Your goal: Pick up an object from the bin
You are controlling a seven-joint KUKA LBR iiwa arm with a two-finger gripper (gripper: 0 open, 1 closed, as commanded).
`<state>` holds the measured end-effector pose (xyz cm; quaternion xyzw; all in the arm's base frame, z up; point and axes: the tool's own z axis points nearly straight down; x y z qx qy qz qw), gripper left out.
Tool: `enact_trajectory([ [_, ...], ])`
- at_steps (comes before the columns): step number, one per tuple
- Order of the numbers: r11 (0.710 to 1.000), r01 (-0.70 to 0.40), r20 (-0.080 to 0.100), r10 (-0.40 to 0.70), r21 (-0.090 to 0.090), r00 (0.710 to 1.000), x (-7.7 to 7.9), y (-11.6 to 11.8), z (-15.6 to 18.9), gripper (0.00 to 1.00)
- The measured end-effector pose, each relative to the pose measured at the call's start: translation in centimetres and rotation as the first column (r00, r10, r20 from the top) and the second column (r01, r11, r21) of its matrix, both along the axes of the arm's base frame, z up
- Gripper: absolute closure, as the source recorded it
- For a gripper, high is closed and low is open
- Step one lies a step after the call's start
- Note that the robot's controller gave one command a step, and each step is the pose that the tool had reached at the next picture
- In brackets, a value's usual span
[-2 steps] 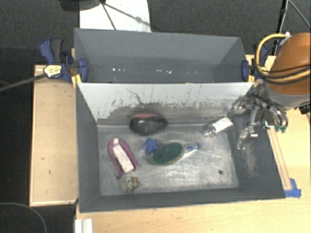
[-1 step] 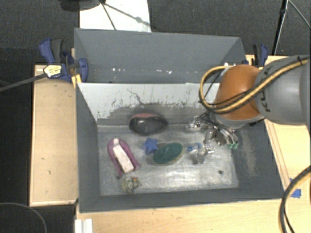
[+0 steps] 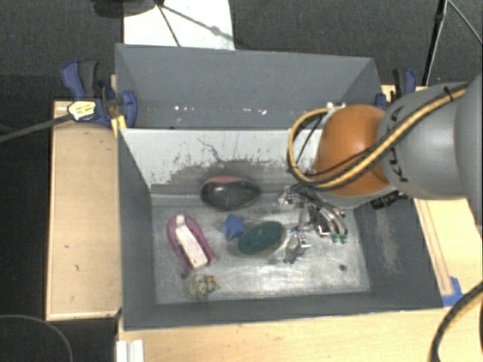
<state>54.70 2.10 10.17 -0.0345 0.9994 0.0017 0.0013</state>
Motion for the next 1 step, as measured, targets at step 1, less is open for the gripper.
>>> enact_trajectory([
  [1,1.0,-0.025,0.003,0.025,-0.001,1.0,1.46,2.97,0.91,0.0],
])
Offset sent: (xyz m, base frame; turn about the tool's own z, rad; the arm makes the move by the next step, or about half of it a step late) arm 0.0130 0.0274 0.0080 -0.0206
